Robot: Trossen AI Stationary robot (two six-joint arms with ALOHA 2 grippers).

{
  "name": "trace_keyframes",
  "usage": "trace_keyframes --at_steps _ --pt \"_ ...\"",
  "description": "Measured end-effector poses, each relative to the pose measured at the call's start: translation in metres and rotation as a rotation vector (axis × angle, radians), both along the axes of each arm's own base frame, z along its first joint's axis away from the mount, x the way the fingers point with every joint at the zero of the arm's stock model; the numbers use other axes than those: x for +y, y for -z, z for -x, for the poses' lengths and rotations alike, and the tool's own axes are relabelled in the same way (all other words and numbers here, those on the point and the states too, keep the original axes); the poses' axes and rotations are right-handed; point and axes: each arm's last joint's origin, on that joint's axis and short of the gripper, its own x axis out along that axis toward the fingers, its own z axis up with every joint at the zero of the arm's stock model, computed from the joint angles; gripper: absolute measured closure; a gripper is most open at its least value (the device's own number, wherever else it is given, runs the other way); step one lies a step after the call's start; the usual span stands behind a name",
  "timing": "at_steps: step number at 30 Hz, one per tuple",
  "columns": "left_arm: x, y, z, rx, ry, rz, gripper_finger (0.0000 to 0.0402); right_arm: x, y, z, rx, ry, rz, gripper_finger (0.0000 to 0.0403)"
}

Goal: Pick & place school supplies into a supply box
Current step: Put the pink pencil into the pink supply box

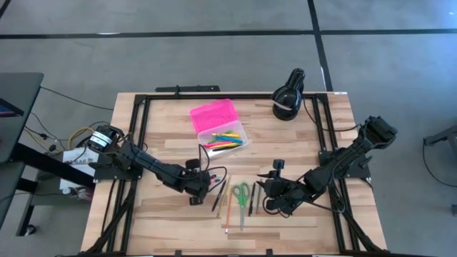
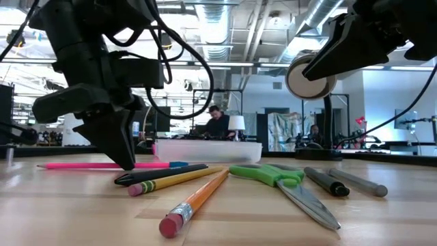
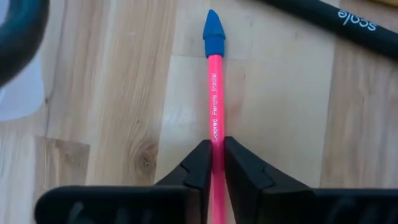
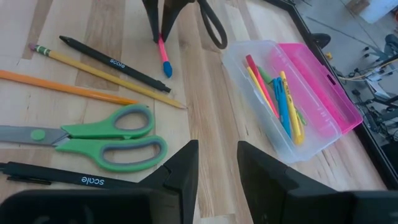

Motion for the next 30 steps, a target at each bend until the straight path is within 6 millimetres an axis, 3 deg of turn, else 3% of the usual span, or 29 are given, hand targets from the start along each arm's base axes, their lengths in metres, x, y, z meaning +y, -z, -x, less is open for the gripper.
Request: trace_keyframes --at_steps 8,21,30 --pt "0.002 0.000 -0.001 0.021 0.033 0.039 0.0349 0.000 0.000 0.000 0.000 0.000 0.000 0.0296" --pt "0.013 -0.001 -0.005 0.026 0.046 0.052 0.0383 0.000 0.001 0.001 0.008 0.000 0.006 0.0296" --pt "0.014 -0.010 -0.004 -0.019 0.041 0.042 0.0383 0.000 0.001 0.001 0.022 -0.010 -0.006 0.0296"
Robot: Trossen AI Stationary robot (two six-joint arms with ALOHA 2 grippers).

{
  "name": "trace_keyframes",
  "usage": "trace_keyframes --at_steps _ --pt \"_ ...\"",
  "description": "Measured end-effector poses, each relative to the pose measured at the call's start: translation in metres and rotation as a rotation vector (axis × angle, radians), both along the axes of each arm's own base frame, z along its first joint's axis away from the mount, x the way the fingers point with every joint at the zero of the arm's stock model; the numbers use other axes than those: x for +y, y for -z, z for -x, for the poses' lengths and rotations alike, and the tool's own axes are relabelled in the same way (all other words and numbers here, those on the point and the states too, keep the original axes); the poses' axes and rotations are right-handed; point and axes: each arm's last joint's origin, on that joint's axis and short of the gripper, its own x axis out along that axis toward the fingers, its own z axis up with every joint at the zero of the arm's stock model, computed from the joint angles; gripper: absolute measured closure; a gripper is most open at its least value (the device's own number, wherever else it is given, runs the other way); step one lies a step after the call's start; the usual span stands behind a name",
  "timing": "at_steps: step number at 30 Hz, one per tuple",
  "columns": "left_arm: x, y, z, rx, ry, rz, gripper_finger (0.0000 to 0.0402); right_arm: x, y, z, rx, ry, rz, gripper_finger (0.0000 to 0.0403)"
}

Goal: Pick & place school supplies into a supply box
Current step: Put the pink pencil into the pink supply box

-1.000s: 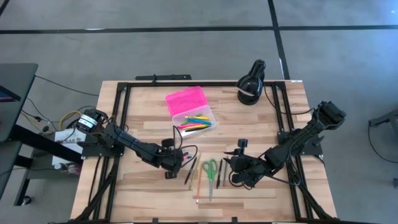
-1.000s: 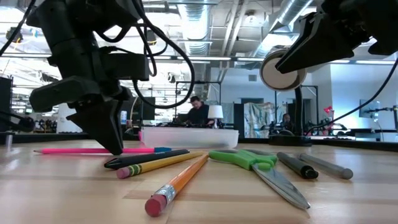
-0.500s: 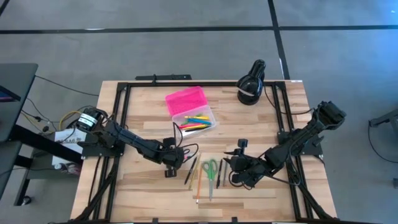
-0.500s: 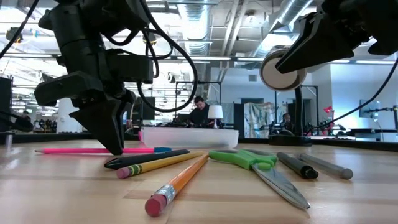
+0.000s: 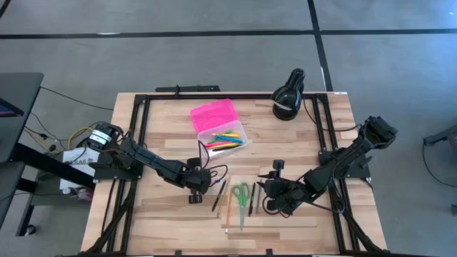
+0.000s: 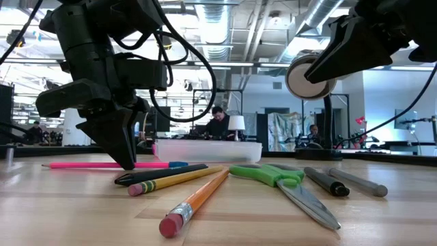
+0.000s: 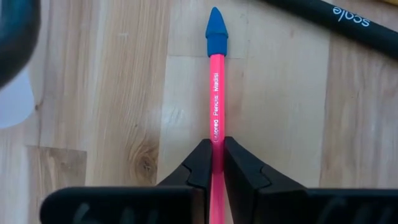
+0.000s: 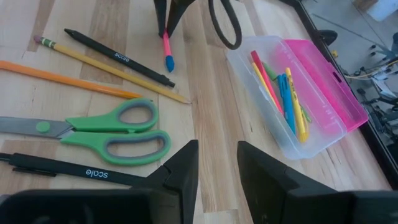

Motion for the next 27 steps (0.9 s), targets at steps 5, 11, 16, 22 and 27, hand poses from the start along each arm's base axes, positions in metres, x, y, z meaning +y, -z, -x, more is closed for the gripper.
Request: trace_keyframes --at_steps 5,11,16,22,27 --pt "0.004 -0.008 0.005 -0.015 -0.021 -0.057 0.0386 0.000 0.000 0.000 0.001 -0.001 -0.001 0.0296" --pt "0.011 -0.018 0.005 -0.071 -0.068 -0.136 0.0386 0.000 0.000 0.000 -0.004 0.012 -0.016 0.0296" --pt "0.026 -0.029 0.002 -0.127 -0.128 -0.171 0.0387 0.000 0.000 0.000 -0.009 0.027 -0.036 0.0296" --pt "0.052 -0.048 -0.005 -0.225 -0.173 -0.205 0.0387 0.000 0.000 0.000 -0.018 0.042 -0.056 0.0296" --pt "0.090 -0.061 -0.015 -0.331 -0.230 -0.225 0.0387 0.000 0.000 0.000 -0.022 0.048 -0.063 0.0296"
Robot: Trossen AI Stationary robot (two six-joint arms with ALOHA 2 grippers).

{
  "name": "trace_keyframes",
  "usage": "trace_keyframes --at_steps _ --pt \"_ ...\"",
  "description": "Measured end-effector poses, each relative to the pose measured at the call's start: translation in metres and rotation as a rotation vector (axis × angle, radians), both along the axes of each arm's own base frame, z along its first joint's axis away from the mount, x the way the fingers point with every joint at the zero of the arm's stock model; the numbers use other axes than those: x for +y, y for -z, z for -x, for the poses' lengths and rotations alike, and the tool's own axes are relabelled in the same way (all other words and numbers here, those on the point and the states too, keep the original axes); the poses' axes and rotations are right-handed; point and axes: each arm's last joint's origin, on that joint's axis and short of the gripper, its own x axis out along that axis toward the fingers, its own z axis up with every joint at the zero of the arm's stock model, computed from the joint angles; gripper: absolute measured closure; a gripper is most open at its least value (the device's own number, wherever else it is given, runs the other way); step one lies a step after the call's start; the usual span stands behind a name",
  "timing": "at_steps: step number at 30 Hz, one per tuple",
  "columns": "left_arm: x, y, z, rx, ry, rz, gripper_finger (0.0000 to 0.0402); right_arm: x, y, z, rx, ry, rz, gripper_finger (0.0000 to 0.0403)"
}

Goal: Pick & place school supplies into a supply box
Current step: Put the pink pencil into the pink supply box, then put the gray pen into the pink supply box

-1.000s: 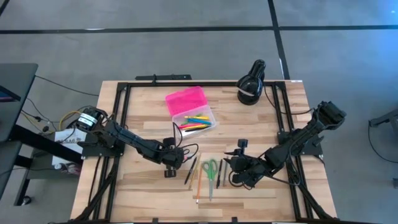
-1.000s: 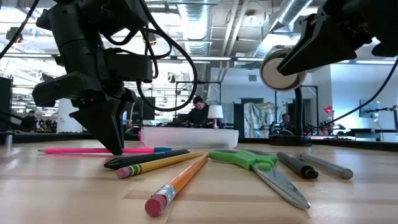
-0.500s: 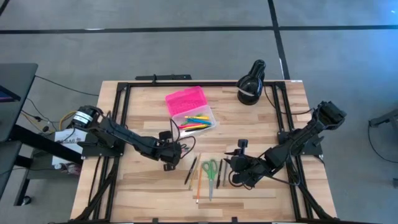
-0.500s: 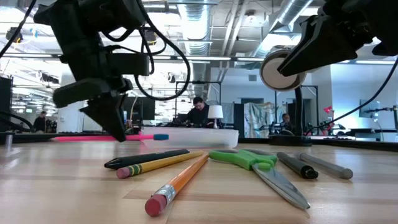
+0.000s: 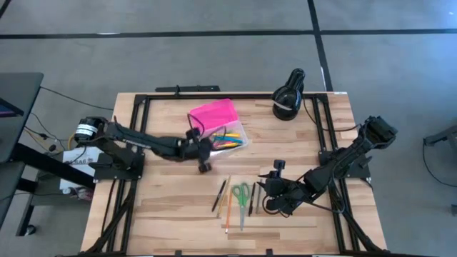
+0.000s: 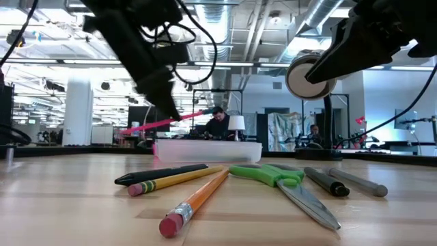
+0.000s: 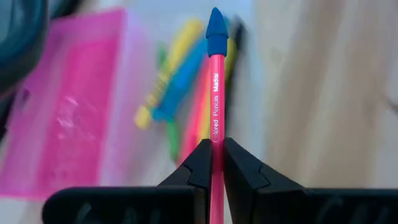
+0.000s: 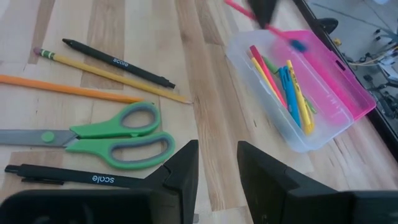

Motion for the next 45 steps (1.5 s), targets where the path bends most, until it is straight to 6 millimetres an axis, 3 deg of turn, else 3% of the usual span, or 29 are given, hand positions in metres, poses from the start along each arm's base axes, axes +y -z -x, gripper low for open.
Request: trace_keyframes --at_steps 7,13,16,23,40,45 --pt "0.059 -0.010 -0.010 -0.158 0.018 0.038 0.0387 0.000 0.000 0.000 -0.002 0.005 -0.006 0.0296" --pt "0.082 -0.012 -0.014 -0.226 0.060 0.015 0.0387 -0.001 0.002 0.002 0.022 0.010 0.008 0.0296" --pt "0.086 -0.009 -0.019 -0.262 0.092 0.006 0.0387 -0.002 0.003 0.003 0.032 0.019 0.009 0.0296" --pt "0.091 0.015 -0.029 -0.150 0.136 0.005 0.0385 -0.003 0.003 0.003 0.037 0.022 0.011 0.0296" --pt "0.094 0.009 -0.036 -0.027 0.144 0.011 0.0311 -0.004 0.004 0.005 0.042 0.043 -0.002 0.0296" --pt "0.084 0.003 -0.039 0.002 0.138 0.053 0.0282 -0.005 0.009 0.003 0.025 0.109 -0.060 0.0296"
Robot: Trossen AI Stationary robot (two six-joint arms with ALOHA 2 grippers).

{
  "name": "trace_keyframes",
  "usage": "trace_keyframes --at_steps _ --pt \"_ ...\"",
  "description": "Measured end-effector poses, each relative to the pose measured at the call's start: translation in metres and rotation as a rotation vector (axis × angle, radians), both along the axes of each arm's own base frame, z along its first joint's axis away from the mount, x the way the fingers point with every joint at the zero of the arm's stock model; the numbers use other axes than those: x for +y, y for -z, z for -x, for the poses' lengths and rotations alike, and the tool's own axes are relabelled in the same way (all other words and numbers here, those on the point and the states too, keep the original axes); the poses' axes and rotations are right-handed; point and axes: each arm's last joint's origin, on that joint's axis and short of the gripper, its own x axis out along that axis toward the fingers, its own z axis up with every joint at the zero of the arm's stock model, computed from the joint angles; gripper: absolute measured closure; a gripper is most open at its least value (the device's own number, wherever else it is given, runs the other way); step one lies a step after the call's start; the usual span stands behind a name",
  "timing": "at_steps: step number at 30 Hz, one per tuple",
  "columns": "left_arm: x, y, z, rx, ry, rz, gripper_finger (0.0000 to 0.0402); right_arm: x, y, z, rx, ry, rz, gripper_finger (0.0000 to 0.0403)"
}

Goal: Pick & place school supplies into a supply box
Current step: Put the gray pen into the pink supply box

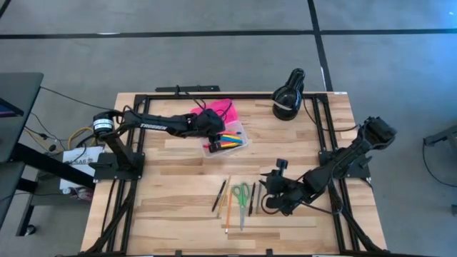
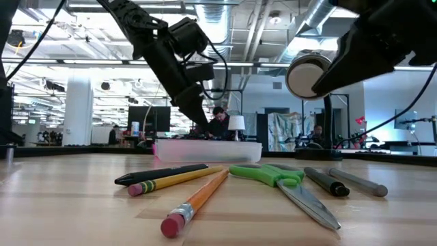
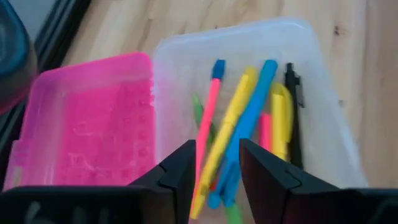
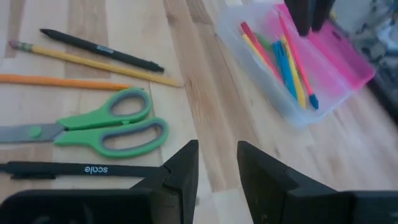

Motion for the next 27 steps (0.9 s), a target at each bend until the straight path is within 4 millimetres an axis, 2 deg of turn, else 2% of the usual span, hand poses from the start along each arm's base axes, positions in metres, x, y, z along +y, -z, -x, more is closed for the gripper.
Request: trace_keyframes --at_steps 5,12,19,22,27 --pt "-0.038 -0.010 0.000 0.056 0.079 0.025 0.0277 -0.008 0.019 -0.009 0.048 0.109 -0.109 0.0296" --pt "-0.118 -0.020 0.012 0.117 0.139 -0.093 0.0284 -0.022 0.048 -0.022 0.181 0.231 -0.297 0.0296" --pt "-0.192 -0.025 0.031 0.030 0.112 -0.299 0.0285 -0.023 0.052 -0.024 0.162 0.335 -0.403 0.0296" --pt "-0.215 -0.026 0.044 -0.025 0.074 -0.363 0.0285 -0.021 0.051 -0.023 0.144 0.371 -0.437 0.0296" --pt "-0.241 -0.026 0.064 -0.099 0.023 -0.448 0.0285 -0.018 0.051 -0.024 0.141 0.416 -0.530 0.0296"
